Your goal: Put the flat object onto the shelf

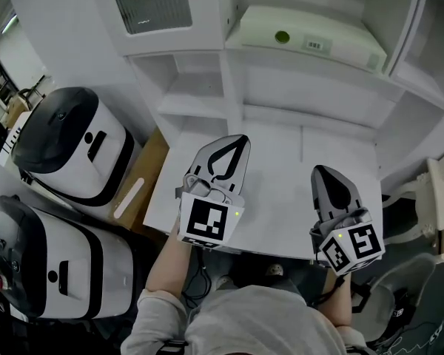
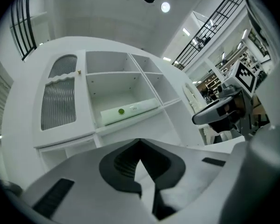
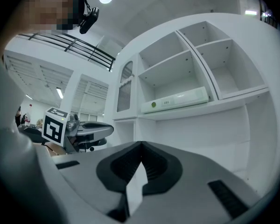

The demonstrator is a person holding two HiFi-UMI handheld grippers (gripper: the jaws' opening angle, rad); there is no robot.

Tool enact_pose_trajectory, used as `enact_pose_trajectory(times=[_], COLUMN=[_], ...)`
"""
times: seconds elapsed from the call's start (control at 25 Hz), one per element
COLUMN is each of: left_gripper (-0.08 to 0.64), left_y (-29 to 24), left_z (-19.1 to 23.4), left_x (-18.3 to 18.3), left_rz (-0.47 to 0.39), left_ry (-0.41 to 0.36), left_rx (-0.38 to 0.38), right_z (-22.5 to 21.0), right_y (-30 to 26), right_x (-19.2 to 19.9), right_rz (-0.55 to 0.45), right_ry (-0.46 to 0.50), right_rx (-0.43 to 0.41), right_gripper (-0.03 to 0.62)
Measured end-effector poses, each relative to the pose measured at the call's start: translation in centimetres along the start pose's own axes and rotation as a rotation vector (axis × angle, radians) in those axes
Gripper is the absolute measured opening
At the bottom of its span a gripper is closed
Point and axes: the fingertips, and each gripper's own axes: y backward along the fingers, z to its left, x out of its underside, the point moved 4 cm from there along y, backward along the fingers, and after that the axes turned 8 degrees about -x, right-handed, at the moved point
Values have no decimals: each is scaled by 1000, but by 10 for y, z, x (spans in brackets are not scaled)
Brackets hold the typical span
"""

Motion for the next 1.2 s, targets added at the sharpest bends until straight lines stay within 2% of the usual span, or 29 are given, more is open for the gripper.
enact_pose_trajectory(times=[0.2,0.36,0.6,1.2], left_gripper=[12,12,14,12], left_y=[24,44,71,116], left_z=[3,2,4,18], left_x=[9,19,29,46], left_rz=[-30,4,0,-10], left_ry=[63,127,189,246], left_rx=[27,63,99,139], right_z=[22,41,70,119], right_y=[3,4,5,8], right_x=[3,5,11,21], right_rz=[15,19,22,8], right_ry=[3,1,-6,-20], right_rx=[27,40,62,118], right_gripper=[9,9,9,9])
